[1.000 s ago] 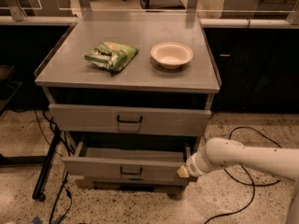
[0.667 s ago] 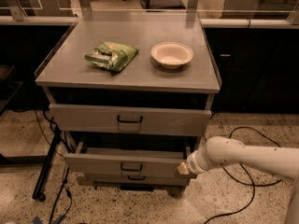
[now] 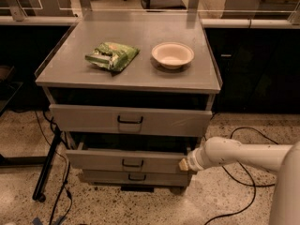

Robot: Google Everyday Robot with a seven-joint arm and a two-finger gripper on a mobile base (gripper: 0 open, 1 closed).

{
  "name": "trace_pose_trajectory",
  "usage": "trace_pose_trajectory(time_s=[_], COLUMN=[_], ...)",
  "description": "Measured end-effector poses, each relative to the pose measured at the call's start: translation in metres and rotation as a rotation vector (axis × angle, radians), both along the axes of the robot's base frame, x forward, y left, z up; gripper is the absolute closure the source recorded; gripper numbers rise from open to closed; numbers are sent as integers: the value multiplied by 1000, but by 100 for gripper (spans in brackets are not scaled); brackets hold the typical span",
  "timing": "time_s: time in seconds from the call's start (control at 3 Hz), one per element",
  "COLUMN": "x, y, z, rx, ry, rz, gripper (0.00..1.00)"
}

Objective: Close middle drawer

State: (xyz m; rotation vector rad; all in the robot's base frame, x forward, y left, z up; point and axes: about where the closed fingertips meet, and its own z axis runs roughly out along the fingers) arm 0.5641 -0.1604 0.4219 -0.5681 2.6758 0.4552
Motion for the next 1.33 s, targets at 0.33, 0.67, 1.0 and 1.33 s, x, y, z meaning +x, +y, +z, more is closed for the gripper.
trace_pose_trajectory(time_s=[0.33, 0.67, 1.0, 1.33], x=[51, 51, 43, 25], y=[-17, -17, -21, -60], z=[5, 5, 6, 19], rx=[17, 17, 18, -13], ry=[-105, -105, -66, 9], rz=[-164, -164, -136, -121], gripper=[100, 100, 100, 100])
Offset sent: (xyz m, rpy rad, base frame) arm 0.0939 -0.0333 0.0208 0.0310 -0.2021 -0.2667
